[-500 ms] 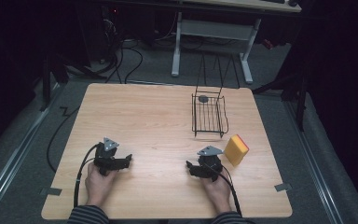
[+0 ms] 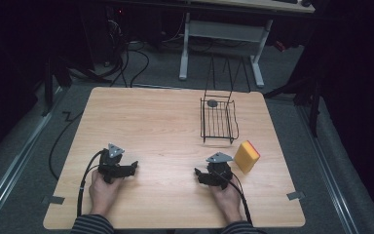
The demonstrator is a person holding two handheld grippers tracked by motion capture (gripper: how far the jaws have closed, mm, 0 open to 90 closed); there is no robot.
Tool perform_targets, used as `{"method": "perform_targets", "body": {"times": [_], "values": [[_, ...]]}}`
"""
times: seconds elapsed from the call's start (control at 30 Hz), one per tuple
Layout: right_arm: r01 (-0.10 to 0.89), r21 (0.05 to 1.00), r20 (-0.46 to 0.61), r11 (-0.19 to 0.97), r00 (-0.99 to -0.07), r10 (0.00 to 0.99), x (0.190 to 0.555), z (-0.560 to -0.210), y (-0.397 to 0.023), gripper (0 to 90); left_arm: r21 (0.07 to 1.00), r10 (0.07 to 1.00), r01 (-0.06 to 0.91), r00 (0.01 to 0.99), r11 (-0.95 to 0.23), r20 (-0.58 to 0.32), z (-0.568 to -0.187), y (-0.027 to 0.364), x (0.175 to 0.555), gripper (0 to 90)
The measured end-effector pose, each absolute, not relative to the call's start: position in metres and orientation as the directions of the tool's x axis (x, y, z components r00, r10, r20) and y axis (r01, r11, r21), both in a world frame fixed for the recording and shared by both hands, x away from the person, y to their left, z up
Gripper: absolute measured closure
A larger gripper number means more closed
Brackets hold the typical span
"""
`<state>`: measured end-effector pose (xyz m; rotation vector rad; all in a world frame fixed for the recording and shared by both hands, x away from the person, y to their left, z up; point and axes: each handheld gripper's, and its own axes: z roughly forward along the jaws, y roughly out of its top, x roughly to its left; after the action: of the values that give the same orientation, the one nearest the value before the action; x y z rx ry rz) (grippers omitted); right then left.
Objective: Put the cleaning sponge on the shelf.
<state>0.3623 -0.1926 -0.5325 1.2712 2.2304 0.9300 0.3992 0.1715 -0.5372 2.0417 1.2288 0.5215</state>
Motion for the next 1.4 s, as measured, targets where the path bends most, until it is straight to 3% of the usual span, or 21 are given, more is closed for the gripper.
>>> {"method": "perform_targets", "body": {"times": [0.73, 1.4], "values": [[0.597, 0.710, -0.017, 0.373, -0.515, 0.857, 0.360, -0.532, -0.192, 25.7, 0.730, 0.882, 0.606, 0.471, -0.316, -0.010, -0.537, 0.171, 0.399, 16.6], [0.559, 0.759, 0.018, 0.334, -0.530, 0.848, 0.338, -0.510, -0.202, 32.3, 0.730, 0.882, 0.607, 0.472, -0.315, -0.011, -0.537, 0.172, 0.399, 16.6]]}}
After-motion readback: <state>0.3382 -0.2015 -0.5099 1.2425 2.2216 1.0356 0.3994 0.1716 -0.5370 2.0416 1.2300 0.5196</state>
